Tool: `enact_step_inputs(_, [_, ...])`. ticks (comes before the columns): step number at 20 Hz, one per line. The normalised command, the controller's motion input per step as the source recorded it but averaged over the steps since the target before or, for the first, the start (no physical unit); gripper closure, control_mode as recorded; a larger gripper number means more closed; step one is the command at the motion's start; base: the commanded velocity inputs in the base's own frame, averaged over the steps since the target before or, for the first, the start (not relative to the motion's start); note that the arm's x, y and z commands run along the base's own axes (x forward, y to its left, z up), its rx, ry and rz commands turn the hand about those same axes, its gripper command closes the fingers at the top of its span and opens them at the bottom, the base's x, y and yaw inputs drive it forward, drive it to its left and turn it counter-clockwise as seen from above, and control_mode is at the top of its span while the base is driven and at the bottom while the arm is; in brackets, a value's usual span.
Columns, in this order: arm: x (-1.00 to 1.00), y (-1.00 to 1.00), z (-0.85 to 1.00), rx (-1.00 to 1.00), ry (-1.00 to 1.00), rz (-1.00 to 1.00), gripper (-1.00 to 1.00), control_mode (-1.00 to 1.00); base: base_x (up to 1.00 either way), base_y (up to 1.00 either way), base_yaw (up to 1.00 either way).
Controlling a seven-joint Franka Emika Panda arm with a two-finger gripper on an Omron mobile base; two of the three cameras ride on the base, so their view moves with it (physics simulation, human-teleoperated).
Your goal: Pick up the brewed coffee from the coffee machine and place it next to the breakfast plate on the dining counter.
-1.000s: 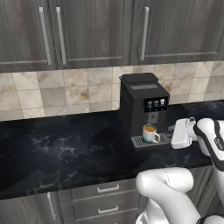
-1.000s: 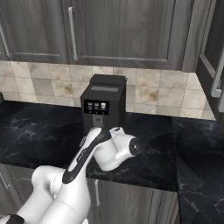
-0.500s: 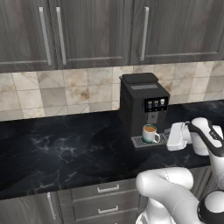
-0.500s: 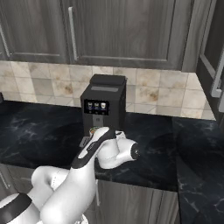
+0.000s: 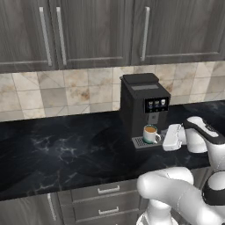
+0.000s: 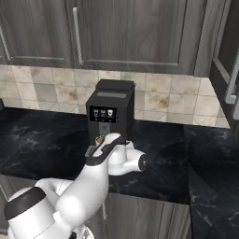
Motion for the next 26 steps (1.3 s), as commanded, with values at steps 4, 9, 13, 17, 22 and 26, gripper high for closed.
enact_step_inputs(4, [0.26,-0.02,-0.24,0.02,0.01,0.00,-1.00,-1.00,0.00,0.00,0.00])
enact_step_inputs(9, [0.20,-0.02,-0.17,0.04,0.01,0.00,-1.00,-1.00,0.00,0.00,0.00])
enact_step_inputs(13, [0.19,0.00,-0.13,0.07,0.00,0.00,-1.00,-1.00,0.00,0.00,0.00])
enact_step_inputs(17, [0.05,0.00,-0.14,0.05,0.00,0.00,1.00,-1.00,0.00,0.00,0.00])
enact_step_inputs(22, [0.00,0.00,-0.04,0.02,0.04,0.00,1.00,-1.00,0.00,0.00,0.00])
enact_step_inputs(26, [-0.01,-0.01,0.00,0.00,0.03,0.00,1.00,-1.00,0.00,0.00,0.00])
